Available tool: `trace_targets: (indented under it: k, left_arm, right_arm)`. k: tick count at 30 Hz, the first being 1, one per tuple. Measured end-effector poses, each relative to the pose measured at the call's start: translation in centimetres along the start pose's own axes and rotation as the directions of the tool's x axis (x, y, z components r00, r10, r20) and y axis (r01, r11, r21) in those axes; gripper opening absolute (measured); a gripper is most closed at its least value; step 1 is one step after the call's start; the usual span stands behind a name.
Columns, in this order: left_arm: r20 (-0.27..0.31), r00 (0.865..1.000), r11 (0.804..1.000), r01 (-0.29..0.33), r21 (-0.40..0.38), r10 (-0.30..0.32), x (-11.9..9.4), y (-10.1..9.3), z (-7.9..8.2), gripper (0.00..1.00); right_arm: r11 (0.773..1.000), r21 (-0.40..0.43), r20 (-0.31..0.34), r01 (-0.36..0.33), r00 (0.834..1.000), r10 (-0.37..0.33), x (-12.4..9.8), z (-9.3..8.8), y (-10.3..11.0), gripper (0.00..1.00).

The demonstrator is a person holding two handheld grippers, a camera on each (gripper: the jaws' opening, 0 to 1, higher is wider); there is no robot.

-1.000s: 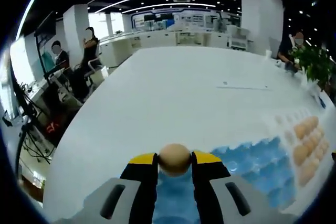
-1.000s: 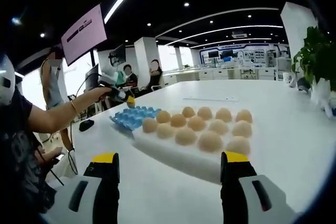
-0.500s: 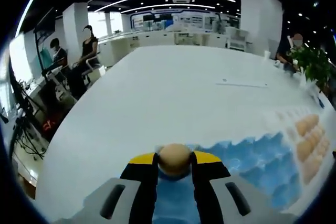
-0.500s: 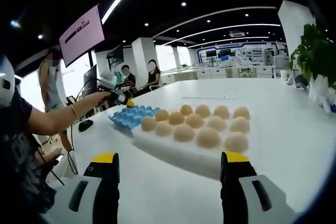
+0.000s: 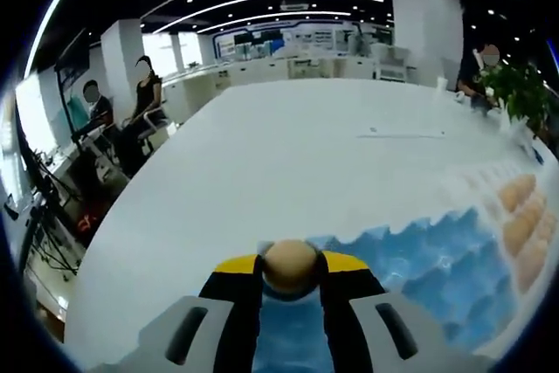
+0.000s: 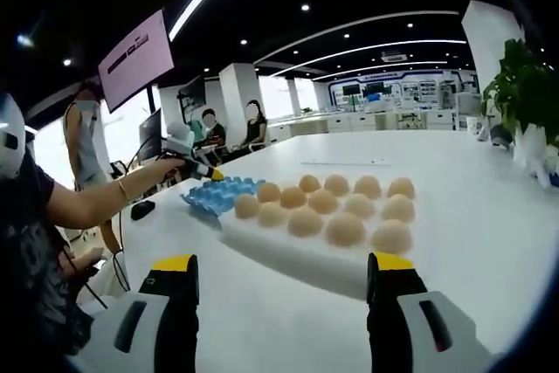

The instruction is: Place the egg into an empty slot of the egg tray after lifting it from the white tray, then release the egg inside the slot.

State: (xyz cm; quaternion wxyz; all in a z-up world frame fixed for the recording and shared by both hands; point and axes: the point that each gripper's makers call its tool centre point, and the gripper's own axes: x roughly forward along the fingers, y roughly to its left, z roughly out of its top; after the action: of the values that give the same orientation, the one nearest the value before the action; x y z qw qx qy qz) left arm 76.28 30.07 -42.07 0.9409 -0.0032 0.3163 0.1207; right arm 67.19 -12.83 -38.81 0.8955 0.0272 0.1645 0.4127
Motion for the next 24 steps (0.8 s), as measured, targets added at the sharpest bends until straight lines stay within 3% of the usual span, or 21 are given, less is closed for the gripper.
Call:
trace_targets:
  k: [7, 13, 17, 21, 24]
  left_arm:
    - [0.026, 1.0, 1.0, 0.007, 0.002, -0.007, 0.3, 0.4, 0.0, 0.26]
    - [0.064, 0.996, 0.999, 0.054, -0.006, -0.053, 0.4, -0.1, -0.1, 0.29]
    - [0.1, 0.992, 0.997, 0.078, -0.025, -0.075, 0.5, -0.1, -0.2, 0.42]
    - [0.119, 0.989, 0.995, 0.095, -0.032, -0.091, 0.8, 0.3, -0.2, 0.47]
    - [0.113, 0.987, 0.994, 0.113, 0.011, -0.114, 1.1, 0.0, -0.5, 0.51]
  right_arm:
    - [1.0, -0.001, 0.002, 0.002, 1.0, -0.002, -0.2, 0.1, -0.3, 0.82]
    - [1.0, 0.003, 0.004, 0.002, 1.0, -0.002, -0.4, 0.0, -0.4, 0.82]
    - [1.0, 0.001, 0.002, 0.004, 1.0, -0.004, -0.5, 0.0, -0.4, 0.82]
    - [1.0, 0.004, 0.008, 0.008, 1.0, -0.008, -0.5, 0.2, -0.5, 0.82]
    - [1.0, 0.001, 0.012, 0.007, 1.0, -0.007, -0.5, 0.3, -0.4, 0.82]
